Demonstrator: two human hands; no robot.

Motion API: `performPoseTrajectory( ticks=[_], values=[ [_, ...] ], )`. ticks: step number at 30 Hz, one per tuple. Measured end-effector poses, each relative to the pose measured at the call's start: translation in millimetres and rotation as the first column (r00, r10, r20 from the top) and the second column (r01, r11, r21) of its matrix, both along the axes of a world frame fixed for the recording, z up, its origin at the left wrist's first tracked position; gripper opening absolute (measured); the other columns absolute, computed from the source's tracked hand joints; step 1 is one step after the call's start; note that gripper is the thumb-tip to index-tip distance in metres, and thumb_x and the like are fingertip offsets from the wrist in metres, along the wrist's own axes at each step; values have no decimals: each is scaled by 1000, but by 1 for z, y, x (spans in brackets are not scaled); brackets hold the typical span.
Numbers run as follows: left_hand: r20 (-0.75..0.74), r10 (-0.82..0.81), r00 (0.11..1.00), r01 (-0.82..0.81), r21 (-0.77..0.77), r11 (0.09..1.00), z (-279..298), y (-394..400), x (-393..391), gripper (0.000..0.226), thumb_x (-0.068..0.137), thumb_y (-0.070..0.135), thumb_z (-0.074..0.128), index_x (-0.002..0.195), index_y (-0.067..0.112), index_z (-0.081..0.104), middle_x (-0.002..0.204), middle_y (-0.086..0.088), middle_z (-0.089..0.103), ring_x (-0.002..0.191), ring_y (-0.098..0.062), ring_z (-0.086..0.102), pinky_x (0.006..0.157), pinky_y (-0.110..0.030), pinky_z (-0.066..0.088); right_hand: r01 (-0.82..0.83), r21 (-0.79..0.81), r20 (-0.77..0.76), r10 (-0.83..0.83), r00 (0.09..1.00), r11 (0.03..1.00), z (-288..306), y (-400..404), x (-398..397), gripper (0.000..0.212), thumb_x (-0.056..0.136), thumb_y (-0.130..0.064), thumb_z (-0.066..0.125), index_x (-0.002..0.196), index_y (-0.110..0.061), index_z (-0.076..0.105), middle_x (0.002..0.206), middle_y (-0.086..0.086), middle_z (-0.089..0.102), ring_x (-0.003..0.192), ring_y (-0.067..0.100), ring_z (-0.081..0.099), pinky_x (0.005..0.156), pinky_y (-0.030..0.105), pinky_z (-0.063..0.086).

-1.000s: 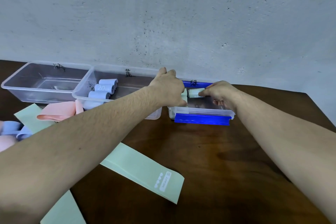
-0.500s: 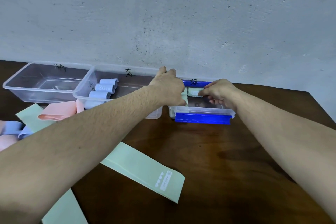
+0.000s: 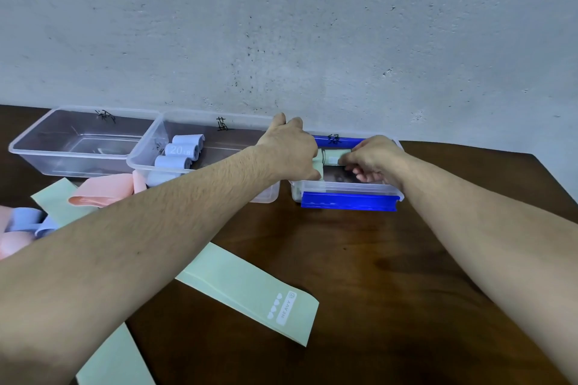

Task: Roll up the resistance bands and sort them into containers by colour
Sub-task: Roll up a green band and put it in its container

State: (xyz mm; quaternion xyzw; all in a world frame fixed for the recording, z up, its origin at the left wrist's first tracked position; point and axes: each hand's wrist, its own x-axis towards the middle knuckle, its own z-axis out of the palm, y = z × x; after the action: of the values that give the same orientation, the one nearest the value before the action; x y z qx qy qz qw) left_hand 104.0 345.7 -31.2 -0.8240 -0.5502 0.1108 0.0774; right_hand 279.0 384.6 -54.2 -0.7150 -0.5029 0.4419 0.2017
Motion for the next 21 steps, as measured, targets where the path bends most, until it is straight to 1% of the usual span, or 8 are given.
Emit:
performPoseTrajectory(
  ticks=[2, 6, 12, 16, 19, 21],
  values=[
    [-1, 3, 1000, -3, -5, 1000, 0, 0, 0, 51, 90, 67, 45, 117, 29, 67, 90, 6, 50, 114, -19, 40, 100, -47, 25, -27, -28, -3, 27, 1000, 999, 2, -3, 0, 15, 87, -13, 78, 95, -2, 70, 70, 8, 66, 49, 12, 56, 54, 23, 54],
    [-1, -2, 1000, 2, -1, 1000, 1, -1, -1, 50, 91, 66, 44, 114, 27, 67, 91, 6, 51, 112, -19, 40, 100, -48, 25, -59, -76, -62, 54, 997, 995, 6, -9, 1, 16, 86, -9, 78, 92, -8, 63, 69, 6, 59, 53, 11, 52, 51, 21, 52],
    [-14, -4, 1000, 4, 2, 1000, 0, -1, 0, 50, 91, 66, 45, 117, 29, 66, 94, 7, 52, 113, -19, 41, 100, -48, 25, -61, -50, -62, 58, 996, 997, 9, -12, 2, 20, 85, -12, 81, 89, -8, 61, 71, 8, 60, 54, 12, 54, 49, 22, 55],
    [-16, -1, 1000, 1, 2, 1000, 0, -1, 0, 50, 91, 66, 45, 119, 29, 65, 97, 7, 53, 113, -18, 41, 100, -48, 26, -57, -10, -49, 56, 997, 998, 10, -12, 2, 21, 83, -13, 82, 92, -6, 64, 74, 10, 65, 55, 15, 60, 52, 25, 57],
    [-28, 6, 1000, -6, 2, 1000, 0, -1, 0, 50, 92, 66, 45, 119, 29, 65, 100, 6, 55, 114, -18, 41, 99, -48, 26, -57, 4, -40, 57, 998, 998, 10, -12, -1, 20, 84, -12, 81, 90, -7, 63, 77, 12, 68, 57, 16, 63, 57, 27, 59],
    [-32, 5, 999, -5, 6, 1000, 0, -1, 1, 50, 92, 65, 44, 120, 29, 64, 102, 6, 57, 114, -18, 41, 99, -48, 26, -35, 1, -69, 35, 997, 999, 9, -12, -2, 20, 84, -11, 81, 92, -6, 64, 76, 11, 68, 57, 15, 64, 54, 25, 60]
  ],
)
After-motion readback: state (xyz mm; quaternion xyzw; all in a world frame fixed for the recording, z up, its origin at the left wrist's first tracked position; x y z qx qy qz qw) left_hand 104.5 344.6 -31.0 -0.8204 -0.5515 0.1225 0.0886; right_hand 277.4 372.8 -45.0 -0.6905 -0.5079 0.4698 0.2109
